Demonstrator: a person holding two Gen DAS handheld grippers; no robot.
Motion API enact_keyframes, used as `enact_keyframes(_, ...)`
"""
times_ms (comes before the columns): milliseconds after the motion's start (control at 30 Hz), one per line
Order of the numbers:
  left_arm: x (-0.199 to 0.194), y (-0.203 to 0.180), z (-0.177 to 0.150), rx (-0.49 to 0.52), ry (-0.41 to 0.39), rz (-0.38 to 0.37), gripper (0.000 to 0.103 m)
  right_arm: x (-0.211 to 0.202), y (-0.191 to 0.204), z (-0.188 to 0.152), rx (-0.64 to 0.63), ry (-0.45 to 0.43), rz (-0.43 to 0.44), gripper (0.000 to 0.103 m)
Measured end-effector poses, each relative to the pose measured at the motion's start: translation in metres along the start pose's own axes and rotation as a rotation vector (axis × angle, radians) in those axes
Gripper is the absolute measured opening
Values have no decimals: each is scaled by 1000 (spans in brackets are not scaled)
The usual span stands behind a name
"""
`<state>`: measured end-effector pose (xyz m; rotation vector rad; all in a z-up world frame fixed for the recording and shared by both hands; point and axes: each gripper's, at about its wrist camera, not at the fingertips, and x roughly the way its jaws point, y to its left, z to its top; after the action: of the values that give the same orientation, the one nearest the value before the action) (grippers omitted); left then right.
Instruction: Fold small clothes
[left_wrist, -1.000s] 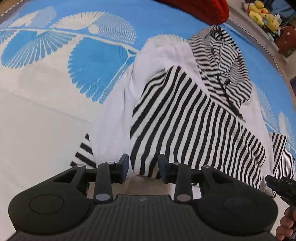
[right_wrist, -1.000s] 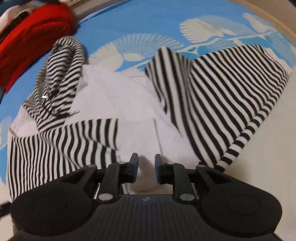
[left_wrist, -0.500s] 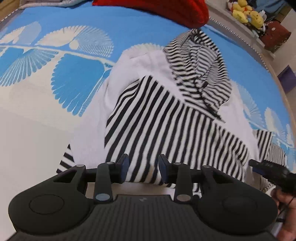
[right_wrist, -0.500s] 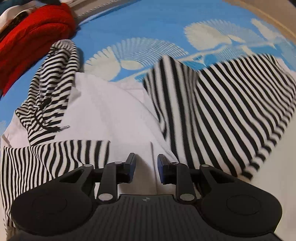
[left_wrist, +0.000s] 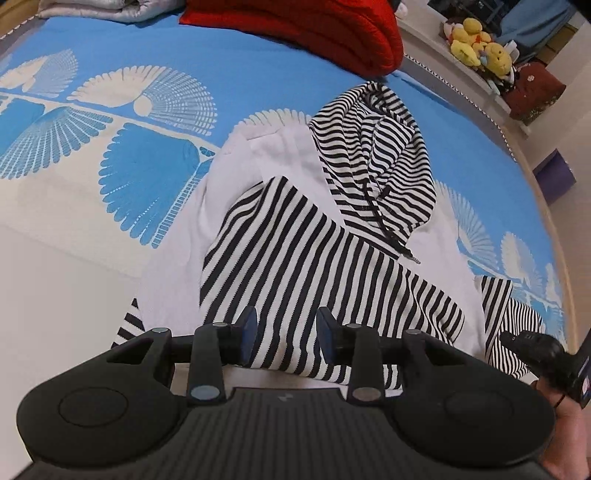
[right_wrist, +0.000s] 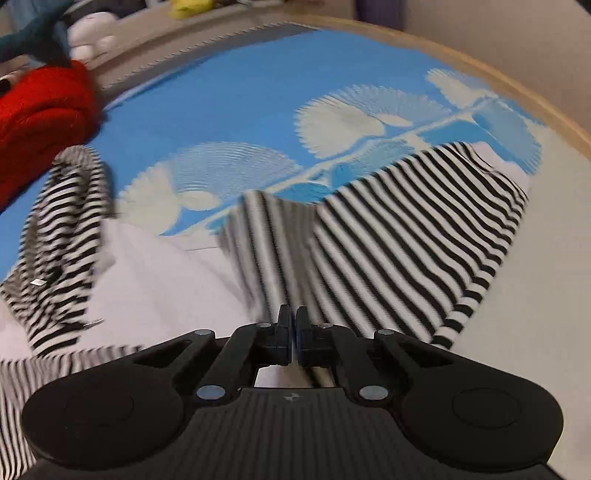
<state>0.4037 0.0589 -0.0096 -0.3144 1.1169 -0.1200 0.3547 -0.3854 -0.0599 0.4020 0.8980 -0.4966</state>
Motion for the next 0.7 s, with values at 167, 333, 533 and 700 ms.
enact_keyframes(167,-6,5,3,-16,-8,-7,39,4,31,-22,-151,113,165,15)
enact_keyframes(333,-13,6,7,-23,-13,-14,39,7,38,-32,-245,126,84,19)
enact_keyframes(533,-26,2,9,-10,-33,-22,39,5,23,-38,-228,207,52,20)
enact_keyframes(700,-32,1,8,-7,-40,-16,40,-48,5,-13,-151,146,98,27)
